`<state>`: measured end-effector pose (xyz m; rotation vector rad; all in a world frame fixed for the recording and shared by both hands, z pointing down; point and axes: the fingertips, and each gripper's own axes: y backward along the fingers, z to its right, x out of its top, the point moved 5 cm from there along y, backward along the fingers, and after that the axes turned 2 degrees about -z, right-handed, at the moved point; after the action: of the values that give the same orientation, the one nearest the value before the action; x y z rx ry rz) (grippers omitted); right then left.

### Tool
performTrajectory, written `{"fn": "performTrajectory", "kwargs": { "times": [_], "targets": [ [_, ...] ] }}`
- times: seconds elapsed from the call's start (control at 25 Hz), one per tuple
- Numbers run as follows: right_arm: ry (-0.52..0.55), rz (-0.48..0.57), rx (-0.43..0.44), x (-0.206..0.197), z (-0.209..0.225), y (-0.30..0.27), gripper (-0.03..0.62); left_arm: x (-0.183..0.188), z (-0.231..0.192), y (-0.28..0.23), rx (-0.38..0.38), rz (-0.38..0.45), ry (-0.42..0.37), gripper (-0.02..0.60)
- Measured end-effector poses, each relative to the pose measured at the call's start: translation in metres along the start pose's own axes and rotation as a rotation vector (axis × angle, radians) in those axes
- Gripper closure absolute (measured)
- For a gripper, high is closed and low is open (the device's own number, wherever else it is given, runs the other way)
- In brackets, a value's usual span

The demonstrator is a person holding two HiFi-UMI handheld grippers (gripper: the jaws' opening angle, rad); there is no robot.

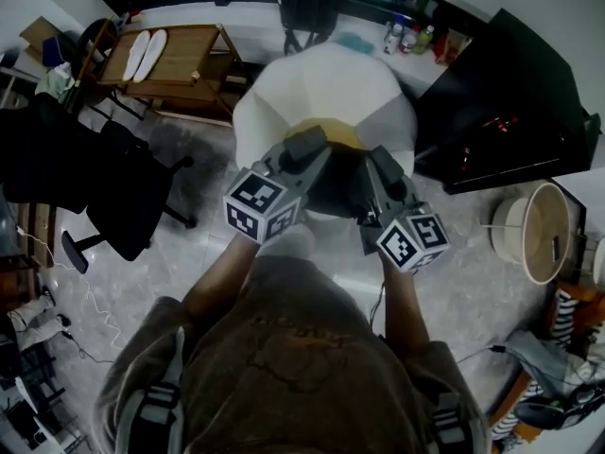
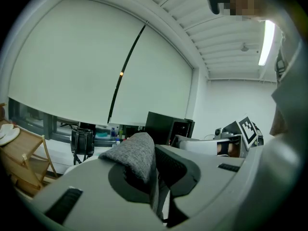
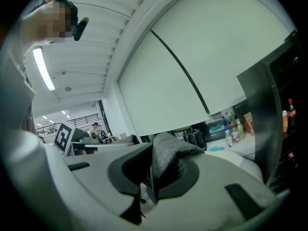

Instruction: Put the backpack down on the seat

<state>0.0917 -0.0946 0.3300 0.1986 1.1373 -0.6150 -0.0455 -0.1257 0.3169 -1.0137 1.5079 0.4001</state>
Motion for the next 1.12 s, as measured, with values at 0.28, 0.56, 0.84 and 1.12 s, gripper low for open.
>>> {"fn": "performTrajectory", "kwargs": {
  "times": [0.28, 0.56, 0.84, 1.12],
  "targets": [
    [-0.017, 0.014, -0.016, 0.013, 0.030, -0.042, 0.566, 0.014, -0.047, -0.040, -0.053, -0.021, 0.003, 0.549],
    [-0.026, 0.009, -0.035, 0.015, 0.066, -0.078, 0.566, 0.014, -0.083, -0.080, -0.081, -0.058, -0.007, 0.549],
    [-0.034, -0.017, -0.035, 0.017, 0.096, -0.108, 0.566, 0.014, -0.109, -0.115, -0.061, -0.065, -0.005, 0.548],
    [-0.044, -0.041, -0.038, 0.014, 0.132, -0.136, 0.566, 0.010, -0.134, -0.152, -0.045, -0.058, 0.003, 0.548]
  ]
}}
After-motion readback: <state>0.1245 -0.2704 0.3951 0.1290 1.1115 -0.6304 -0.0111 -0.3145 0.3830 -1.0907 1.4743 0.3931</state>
